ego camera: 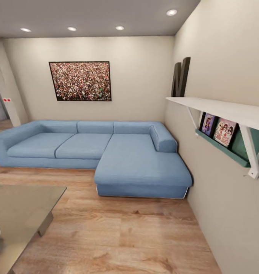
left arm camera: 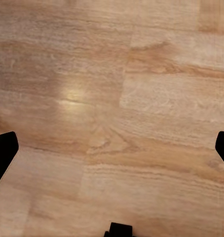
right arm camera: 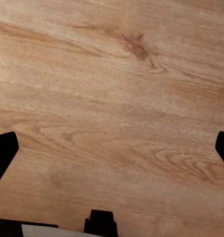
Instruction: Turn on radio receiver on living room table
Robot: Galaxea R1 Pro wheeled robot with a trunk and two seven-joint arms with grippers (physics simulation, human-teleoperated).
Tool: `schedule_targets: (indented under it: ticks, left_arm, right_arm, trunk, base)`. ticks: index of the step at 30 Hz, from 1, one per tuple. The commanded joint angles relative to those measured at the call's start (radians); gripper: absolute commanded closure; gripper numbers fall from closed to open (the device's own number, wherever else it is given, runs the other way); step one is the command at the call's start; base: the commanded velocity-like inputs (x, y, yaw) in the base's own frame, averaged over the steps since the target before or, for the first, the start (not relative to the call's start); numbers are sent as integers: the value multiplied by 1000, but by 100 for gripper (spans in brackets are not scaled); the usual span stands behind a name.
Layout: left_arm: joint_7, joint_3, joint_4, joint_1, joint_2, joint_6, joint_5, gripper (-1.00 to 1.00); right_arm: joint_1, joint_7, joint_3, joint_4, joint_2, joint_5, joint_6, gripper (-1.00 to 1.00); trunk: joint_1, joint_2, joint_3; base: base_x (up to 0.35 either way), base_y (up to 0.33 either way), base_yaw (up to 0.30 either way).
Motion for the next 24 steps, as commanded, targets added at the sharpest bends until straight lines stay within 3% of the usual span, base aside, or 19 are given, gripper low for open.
schedule_targets:
  ticks: [1, 11, 24]
  left_arm:
    - [0, 0, 0, 0, 0, 0, 0, -100]
    - [0, -3, 19, 0, 0, -2, 1, -100]
    - [1, -3, 20, 0, 0, 0, 0, -100]
  right_arm:
    - [0, 0, 0, 0, 0, 0, 0, -100]
    - [0, 0, 0, 0, 0, 0, 0, -100]
    - [0, 0, 0, 0, 0, 0, 0, -100]
  trunk:
    - [0, 0, 0]
    - [0, 0, 0]
    - [0, 0, 0]
  base:
    - [319, 137, 300]
    - [318, 135, 300]
    - [319, 9, 300]
